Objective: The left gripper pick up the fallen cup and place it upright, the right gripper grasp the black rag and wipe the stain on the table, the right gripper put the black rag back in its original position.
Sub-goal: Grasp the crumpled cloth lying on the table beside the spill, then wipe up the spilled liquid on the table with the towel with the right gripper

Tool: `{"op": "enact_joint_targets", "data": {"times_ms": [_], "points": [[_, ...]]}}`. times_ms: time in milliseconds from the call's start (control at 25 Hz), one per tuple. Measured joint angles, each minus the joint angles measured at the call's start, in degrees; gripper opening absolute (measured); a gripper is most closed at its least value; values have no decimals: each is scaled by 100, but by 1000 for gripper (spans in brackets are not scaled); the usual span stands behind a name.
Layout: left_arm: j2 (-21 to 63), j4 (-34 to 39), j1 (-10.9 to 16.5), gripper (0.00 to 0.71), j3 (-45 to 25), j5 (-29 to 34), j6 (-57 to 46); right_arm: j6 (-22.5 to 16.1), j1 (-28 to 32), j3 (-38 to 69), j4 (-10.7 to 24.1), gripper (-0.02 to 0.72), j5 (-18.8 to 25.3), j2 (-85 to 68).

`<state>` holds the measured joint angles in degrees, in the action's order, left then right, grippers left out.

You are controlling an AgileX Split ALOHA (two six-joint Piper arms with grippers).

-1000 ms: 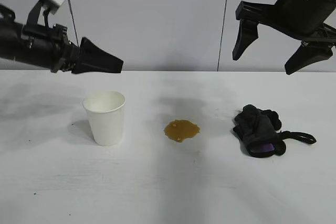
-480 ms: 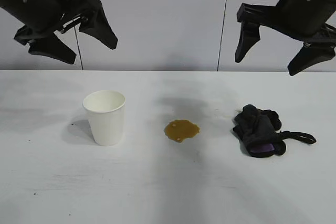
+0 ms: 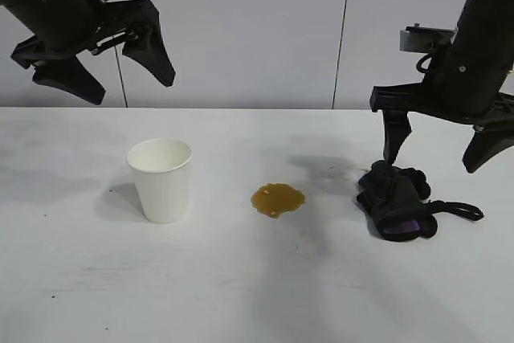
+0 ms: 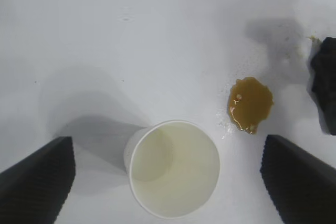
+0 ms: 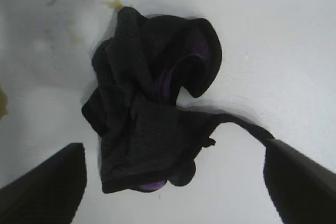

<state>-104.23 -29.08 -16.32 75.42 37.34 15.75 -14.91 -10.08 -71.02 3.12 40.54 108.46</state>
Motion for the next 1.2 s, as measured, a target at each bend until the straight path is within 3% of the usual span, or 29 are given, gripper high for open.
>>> {"op": "enact_joint_targets", "data": {"times_ms": [200, 400, 520, 640, 680, 800, 960, 1080, 1200], "points": [[0, 6, 0, 694, 0, 31, 0, -25, 0, 0, -38, 552, -349, 355], [0, 16, 0, 694, 0, 90, 0, -42, 0, 0, -183, 326, -581, 621], [0, 16, 0, 694, 0, 96, -6, -42, 0, 0, -223, 267, -618, 779], [0, 16, 0, 694, 0, 97, -6, -42, 0, -6, -274, 97, -634, 841], [0, 16, 0, 694, 0, 97, -6, -42, 0, -6, -274, 71, -634, 841], [0, 16, 0, 694, 0, 102, -10, -3, 0, -78, -370, 61, -556, 841], [0, 16, 0, 694, 0, 102, -10, 427, -142, -388, -979, 61, -338, 841], [0, 16, 0, 694, 0, 102, -10, 613, -520, -852, -1422, 61, -167, 841], [0, 16, 0, 694, 0, 92, -10, 640, -946, -1214, -1576, 61, -99, 841]]}}
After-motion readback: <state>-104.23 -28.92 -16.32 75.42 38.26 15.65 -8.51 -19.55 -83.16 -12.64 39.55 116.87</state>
